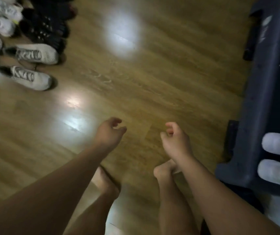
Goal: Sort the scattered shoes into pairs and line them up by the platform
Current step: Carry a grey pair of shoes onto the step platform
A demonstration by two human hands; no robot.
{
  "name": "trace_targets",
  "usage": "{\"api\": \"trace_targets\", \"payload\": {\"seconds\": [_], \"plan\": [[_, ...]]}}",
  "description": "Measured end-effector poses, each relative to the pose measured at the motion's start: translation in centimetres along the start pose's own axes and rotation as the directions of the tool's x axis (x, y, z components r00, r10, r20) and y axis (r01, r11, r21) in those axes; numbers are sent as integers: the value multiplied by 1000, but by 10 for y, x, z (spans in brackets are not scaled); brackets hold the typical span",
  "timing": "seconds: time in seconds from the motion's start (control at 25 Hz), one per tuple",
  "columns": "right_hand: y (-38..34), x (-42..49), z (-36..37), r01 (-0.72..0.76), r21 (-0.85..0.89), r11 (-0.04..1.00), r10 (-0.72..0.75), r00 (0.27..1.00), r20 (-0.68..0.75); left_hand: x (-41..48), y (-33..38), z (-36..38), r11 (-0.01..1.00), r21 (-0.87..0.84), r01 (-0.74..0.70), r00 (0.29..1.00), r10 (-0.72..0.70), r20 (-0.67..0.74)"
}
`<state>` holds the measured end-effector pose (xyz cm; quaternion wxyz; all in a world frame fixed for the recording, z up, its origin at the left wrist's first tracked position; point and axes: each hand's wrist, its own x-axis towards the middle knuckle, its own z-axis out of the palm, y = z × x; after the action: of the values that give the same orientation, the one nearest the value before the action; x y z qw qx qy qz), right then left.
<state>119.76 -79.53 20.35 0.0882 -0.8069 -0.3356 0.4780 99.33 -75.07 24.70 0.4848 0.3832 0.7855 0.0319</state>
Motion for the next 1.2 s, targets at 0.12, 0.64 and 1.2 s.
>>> {"api": "trace_targets", "payload": {"seconds": [0.12,0.64,1.2], "plan": [[19,-14,22,-139,27,990,139,990,7,-14,-37,-13,998,-20,59,998,-58,38],[234,21,-230,-99,957,274,878,433,-206,-87,159,309,827,186,-531,773,383,505],[348,73,-147,-432,425,796,558,795,-238,-101,195,515,559,431,-709,657,299,693]]}}
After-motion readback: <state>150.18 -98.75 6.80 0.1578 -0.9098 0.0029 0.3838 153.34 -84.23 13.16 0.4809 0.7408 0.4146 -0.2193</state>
